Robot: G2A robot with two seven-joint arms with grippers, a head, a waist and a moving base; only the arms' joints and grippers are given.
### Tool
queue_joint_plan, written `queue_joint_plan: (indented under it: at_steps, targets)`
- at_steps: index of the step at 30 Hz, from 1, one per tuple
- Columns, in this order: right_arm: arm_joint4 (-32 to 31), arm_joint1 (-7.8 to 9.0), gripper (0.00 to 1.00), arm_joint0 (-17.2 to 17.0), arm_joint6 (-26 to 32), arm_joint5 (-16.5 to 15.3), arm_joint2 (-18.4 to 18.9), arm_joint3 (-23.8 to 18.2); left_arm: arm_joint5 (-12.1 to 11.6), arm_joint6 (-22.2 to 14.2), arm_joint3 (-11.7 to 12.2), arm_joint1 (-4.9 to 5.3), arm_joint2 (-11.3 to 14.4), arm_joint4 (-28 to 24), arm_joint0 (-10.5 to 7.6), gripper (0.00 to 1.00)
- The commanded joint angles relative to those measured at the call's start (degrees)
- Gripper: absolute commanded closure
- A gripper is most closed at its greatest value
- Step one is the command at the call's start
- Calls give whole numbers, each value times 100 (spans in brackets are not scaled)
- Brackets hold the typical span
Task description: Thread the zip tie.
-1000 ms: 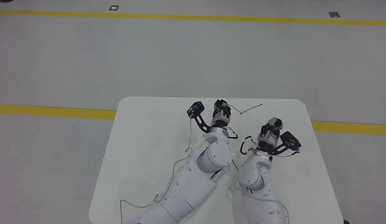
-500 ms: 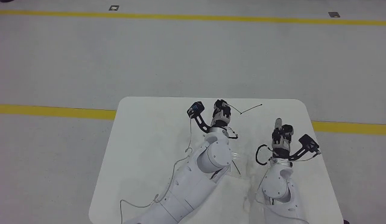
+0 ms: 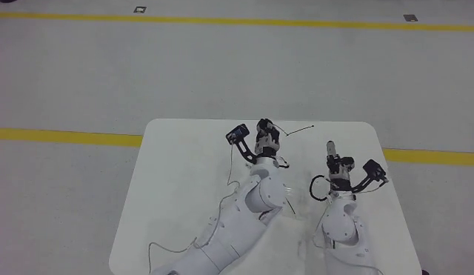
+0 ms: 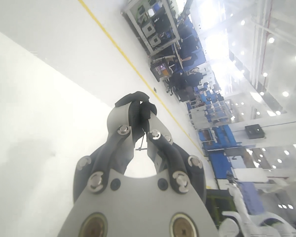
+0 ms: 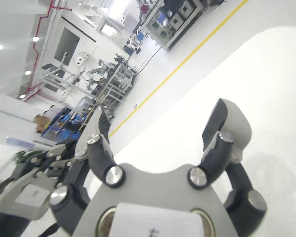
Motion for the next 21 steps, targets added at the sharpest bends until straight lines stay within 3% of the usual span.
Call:
queue_joint_plan:
  at_steps: [1,8,11,20,21]
  targets:
    - [414,38,0,39,758,-140,78,-74,0,272,167,-35,120,288,-77,100]
    - [1664,176,0,210,2610,-508,254,-229,0,646,265,-1,648,1175,-128,100]
    - [2081,252,0,234,3187,-626,429,-253,0,832,297,46,604,1438,-44,100]
    - [2077,317,0,238,3154,-552,512,-223,0,832,297,46,604,1438,-44,100]
    - [2158,329,43,266,3145,-481,531,-208,0,832,297,46,604,1438,-44,100]
